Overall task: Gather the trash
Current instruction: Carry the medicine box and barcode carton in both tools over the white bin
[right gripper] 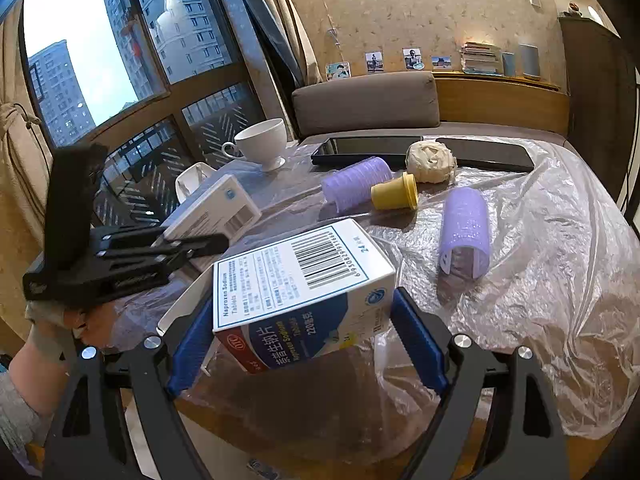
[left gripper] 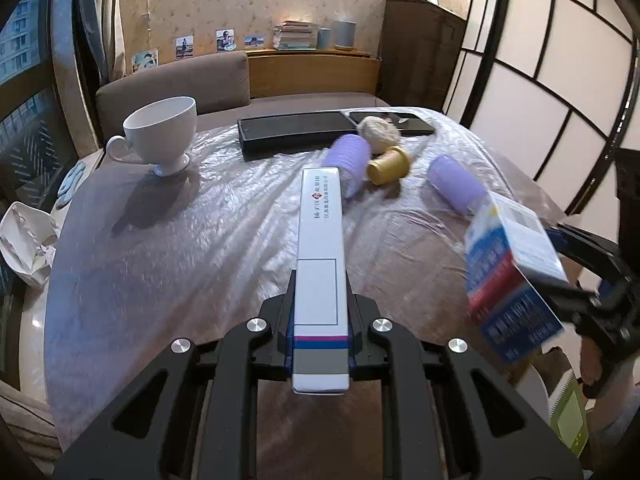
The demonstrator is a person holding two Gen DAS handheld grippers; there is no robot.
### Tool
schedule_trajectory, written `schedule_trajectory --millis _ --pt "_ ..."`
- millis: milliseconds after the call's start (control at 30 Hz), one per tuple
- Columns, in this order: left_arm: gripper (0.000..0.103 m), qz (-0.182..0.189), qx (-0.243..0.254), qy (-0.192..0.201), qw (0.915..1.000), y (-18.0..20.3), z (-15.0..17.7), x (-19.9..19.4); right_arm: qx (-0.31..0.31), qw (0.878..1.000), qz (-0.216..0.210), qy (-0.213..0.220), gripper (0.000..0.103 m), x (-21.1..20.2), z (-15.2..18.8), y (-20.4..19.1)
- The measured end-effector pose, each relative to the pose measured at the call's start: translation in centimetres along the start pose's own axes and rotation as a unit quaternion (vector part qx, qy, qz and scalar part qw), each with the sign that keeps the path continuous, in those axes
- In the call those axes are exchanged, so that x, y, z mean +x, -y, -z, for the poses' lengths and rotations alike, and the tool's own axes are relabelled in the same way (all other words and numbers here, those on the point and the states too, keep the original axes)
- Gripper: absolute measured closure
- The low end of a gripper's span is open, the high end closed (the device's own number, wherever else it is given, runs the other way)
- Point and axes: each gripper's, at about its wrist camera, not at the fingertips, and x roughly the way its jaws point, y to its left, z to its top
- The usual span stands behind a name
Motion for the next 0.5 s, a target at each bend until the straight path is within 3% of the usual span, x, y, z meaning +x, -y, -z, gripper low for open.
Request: schedule_trajectory --millis 500 --pt "0.083 -0.001 0.007 0.011 0.9999 2.8 4.7 -4.0 -0.024 1.0 -0.013 0.005 0.02 -2.6 2.7 -2.2"
